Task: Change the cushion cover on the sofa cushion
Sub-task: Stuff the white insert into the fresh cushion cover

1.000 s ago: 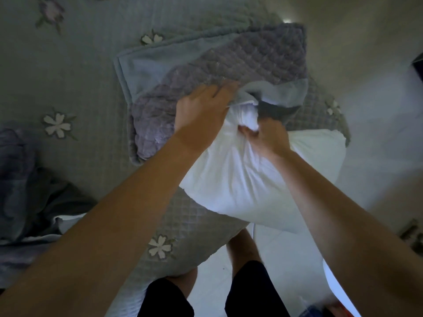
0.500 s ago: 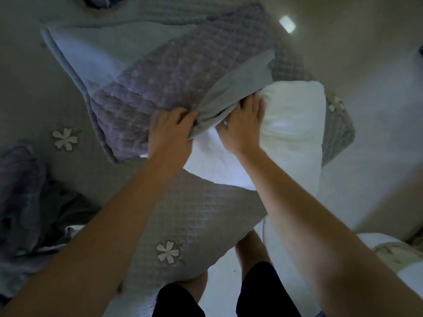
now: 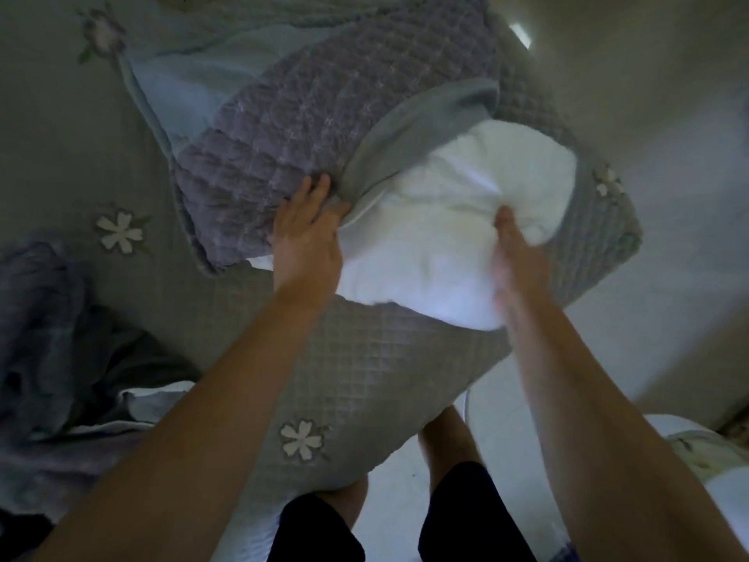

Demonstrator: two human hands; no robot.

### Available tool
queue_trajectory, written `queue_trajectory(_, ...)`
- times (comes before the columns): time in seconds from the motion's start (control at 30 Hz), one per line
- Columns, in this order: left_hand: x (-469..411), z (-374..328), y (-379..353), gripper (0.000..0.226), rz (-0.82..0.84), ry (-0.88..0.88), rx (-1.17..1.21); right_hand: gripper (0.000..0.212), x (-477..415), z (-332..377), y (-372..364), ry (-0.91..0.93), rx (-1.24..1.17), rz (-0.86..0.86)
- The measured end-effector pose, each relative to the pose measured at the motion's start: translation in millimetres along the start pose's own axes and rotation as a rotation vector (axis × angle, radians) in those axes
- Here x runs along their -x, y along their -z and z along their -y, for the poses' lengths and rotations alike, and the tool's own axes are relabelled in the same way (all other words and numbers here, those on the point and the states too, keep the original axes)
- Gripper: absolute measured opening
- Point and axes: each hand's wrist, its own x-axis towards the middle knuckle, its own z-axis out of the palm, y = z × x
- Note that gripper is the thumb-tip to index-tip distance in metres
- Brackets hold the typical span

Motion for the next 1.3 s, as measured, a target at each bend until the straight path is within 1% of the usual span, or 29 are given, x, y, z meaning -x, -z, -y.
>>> queue_trajectory(0.07,2,-27,-4,0.037,-0.013,-0.012,0.03,0.093,19,12,-34,-0.077,-0.137,0.183)
queue_trajectory(0.1,3,-32,-5,0.036,-0.013,-0.01,0.036,0.086,29,14,-46,-0.078,-0.183,0.245)
queue_trajectory(0.13,3,-30,-4,0.036,0.0,-0.013,0.034,0.079,36,13,-53,-0.048,-0.207,0.251)
queue_trajectory(0.2,2,-10,3,0.038,0.075,-0.028,-0.002,0.085,31,11,-57,0.015,-0.167,0.222)
queue_trajectory(0.27,2,18,12,0.039,0.148,-0.051,-0.059,0.1,19,7,-49,0.031,-0.106,0.186)
queue_trajectory(0.33,9,34,22,0.041,0.165,-0.028,-0.136,0.111,22,4,-42,0.064,0.008,0.083)
queue_trajectory(0.37,16,36,27,0.044,0.161,0.039,-0.167,0.113,32,1,-39,0.172,0.109,-0.015)
queue_trajectory(0.43,31,30,29,0.056,0.108,0.281,-0.12,0.11,55,-11,-37,0.617,0.274,-0.223)
queue_trajectory(0.47,35,22,32,0.062,0.034,0.437,-0.045,0.107,66,-16,-37,0.844,0.316,-0.242)
queue_trajectory(0.5,38,16,33,0.067,-0.072,0.614,0.058,0.104,76,-23,-41,1.057,0.372,-0.208)
queue_trajectory(0.57,33,21,29,0.076,-0.316,1.002,0.397,0.101,87,-39,-54,1.409,0.621,-0.037)
queue_trajectory(0.63,19,31,31,0.091,-0.509,1.32,0.866,0.105,90,-48,-70,1.607,0.937,0.125)
queue_trajectory(0.67,14,39,32,0.101,-0.543,1.412,1.022,0.108,85,-48,-77,1.639,1.049,0.158)
queue_trajectory(0.7,10,47,35,0.104,-0.538,1.47,1.093,0.107,77,-45,-84,1.639,1.108,0.138)
queue_trajectory(0.73,6,57,37,0.1,-0.519,1.489,1.141,0.102,70,-36,-88,1.617,1.125,0.094)
queue_trajectory(0.77,1,66,39,0.09,-0.502,1.479,1.185,0.096,65,-21,-88,1.578,1.106,0.049)
queue_trajectory(0.8,-5,75,43,0.075,-0.493,1.439,1.257,0.089,61,-4,-84,1.529,1.045,0.028)
queue_trajectory(0.87,-15,90,54,0.051,-0.478,1.33,1.42,0.078,64,32,-73,1.384,0.822,0.064)
queue_trajectory(0.9,-19,94,62,0.046,-0.497,1.291,1.476,0.073,67,47,-68,1.301,0.719,0.055)
queue_trajectory(0.97,-24,98,71,0.041,-0.587,1.256,1.589,0.066,75,69,-65,1.189,0.491,-0.031)
queue_trajectory(1.0,-25,97,72,0.035,-0.592,1.244,1.609,0.063,79,75,-66,1.151,0.376,-0.035)
queue_trajectory(1.03,-26,96,72,0.029,-0.549,1.23,1.576,0.062,83,78,-70,1.123,0.325,-0.011)
queue_trajectory(1.07,-27,96,71,0.032,-0.478,1.219,1.488,0.063,87,78,-76,1.103,0.364,0.031)
queue_trajectory(1.1,-29,96,68,0.036,-0.403,1.204,1.357,0.067,91,75,-82,1.086,0.486,0.082)
queue_trajectory(1.13,-31,98,65,0.038,-0.355,1.193,1.229,0.076,96,71,-88,1.067,0.659,0.127)
queue_trajectory(1.2,-35,100,62,0.043,-0.315,1.213,1.109,0.106,114,57,-102,1.081,0.994,0.142)
queue_trajectory(1.23,-37,105,61,0.046,-0.312,1.224,1.108,0.118,126,47,-109,1.175,1.071,0.147)
queue_trajectory(1.27,-38,107,61,0.045,-0.312,1.212,1.137,0.123,140,37,-116,1.325,1.076,0.158)
queue_trajectory(1.3,-38,109,60,0.042,-0.306,1.182,1.166,0.119,152,30,-125,1.494,1.03,0.162)
